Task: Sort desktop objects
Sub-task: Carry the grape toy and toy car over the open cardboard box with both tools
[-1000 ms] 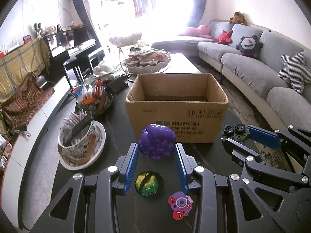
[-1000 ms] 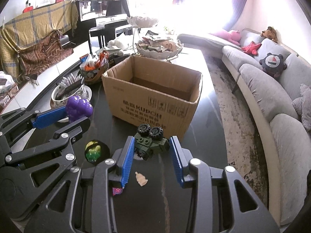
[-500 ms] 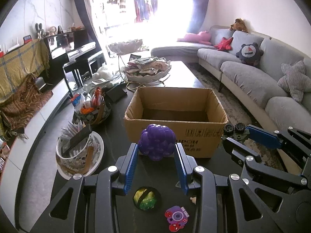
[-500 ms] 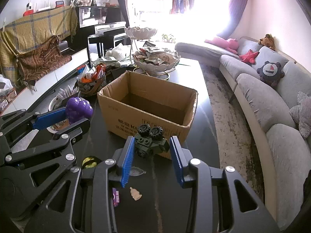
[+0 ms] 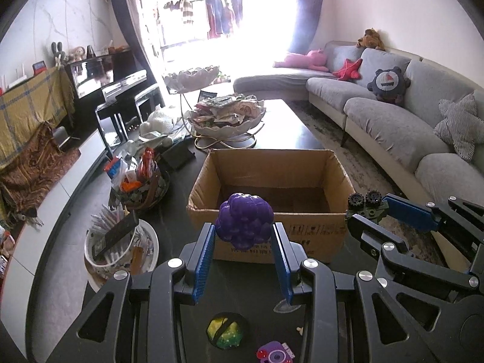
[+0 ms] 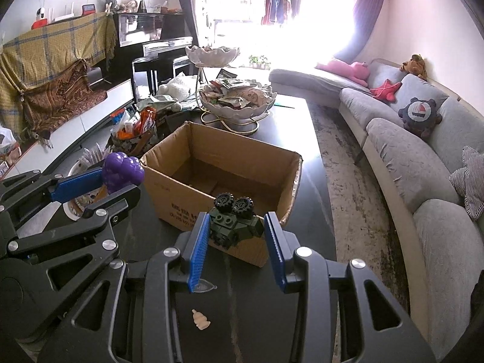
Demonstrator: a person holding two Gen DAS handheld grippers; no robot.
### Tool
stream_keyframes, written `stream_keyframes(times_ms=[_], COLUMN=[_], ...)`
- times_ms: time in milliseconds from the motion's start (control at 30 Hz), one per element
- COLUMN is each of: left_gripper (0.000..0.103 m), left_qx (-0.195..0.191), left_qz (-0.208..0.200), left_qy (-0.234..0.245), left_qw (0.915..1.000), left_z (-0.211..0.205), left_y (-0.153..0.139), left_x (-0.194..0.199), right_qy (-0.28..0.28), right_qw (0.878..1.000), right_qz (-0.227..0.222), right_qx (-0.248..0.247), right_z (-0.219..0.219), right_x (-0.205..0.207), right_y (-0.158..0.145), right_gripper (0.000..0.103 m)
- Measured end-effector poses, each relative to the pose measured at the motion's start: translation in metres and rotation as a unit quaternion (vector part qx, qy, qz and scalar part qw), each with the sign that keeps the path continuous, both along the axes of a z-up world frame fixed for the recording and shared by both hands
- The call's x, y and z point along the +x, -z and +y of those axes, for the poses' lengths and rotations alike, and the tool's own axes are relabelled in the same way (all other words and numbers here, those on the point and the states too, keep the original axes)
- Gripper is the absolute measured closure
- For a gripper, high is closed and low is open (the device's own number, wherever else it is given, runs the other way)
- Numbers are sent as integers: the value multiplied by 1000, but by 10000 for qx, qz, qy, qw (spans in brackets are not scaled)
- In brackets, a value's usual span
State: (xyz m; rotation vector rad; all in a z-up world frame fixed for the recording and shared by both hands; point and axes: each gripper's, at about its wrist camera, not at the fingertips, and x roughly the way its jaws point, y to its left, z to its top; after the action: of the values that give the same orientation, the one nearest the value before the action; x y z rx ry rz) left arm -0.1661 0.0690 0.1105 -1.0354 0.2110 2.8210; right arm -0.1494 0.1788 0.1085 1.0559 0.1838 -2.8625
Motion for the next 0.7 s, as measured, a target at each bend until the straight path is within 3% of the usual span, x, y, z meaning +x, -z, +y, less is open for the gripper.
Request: stream_keyframes(times_ms=[700], left_gripper=[69], left_qx=[131], left_qz=[-50], left_qy=[-40], left_qw=[9999], left_z=[6], left_y=[0], left_x=[-40], right_qy=[15], right_qw=[9999], right_qz=[87], right_qx=[120], right_z=[5], right_x=[-39], right_y=[-5], right_gripper=[69])
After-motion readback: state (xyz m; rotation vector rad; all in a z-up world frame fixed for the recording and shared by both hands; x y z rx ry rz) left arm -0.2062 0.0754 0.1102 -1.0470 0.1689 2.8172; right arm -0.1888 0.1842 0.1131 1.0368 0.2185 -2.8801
